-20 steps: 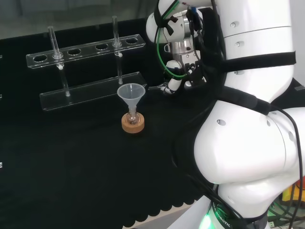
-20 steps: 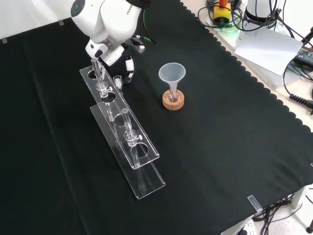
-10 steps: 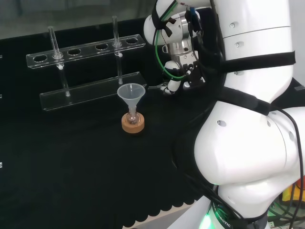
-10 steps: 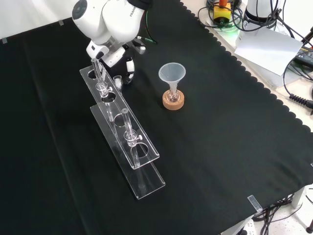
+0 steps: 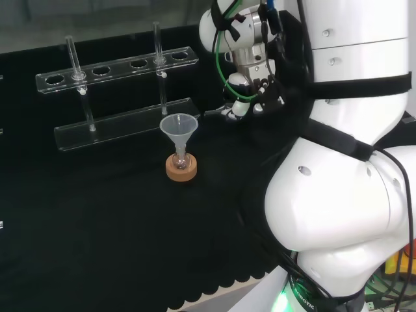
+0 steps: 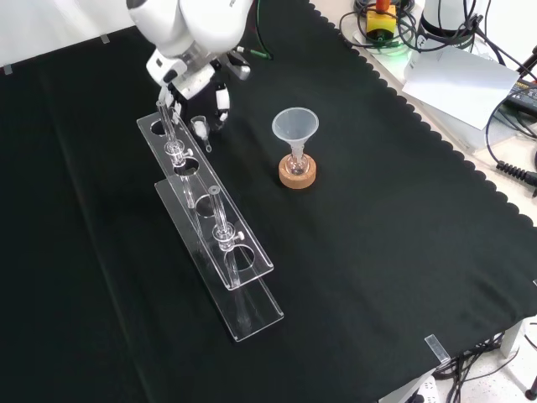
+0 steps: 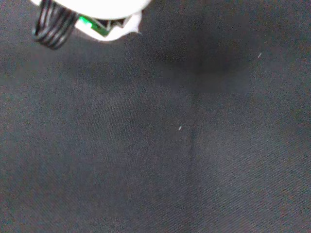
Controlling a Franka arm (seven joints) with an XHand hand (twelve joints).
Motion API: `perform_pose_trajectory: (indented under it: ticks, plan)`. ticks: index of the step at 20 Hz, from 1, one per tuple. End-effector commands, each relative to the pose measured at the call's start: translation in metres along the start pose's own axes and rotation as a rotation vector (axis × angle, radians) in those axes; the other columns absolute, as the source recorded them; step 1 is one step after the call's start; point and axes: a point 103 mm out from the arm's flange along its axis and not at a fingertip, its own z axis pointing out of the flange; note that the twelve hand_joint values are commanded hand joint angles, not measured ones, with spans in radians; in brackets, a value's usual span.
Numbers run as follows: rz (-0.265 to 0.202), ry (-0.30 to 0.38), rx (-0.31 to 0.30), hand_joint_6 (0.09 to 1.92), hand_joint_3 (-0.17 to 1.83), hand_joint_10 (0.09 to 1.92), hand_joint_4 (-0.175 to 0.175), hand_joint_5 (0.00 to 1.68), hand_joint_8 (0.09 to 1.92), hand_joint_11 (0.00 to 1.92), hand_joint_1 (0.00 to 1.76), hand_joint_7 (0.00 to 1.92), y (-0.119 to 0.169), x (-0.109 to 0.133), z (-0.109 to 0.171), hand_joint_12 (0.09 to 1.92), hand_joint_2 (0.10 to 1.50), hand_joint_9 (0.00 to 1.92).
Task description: Pick up the weighing funnel.
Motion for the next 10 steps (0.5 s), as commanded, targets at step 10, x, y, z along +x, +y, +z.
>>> perform_pose_trajectory:
  ticks: [10]
  plan:
    - [0.048,-0.064,-0.037,0.92,0.78,0.53,0.175,1.17,0.68,0.57,1.10,0.35,-0.079,0.000,-0.060,1.20,0.64,0.72]
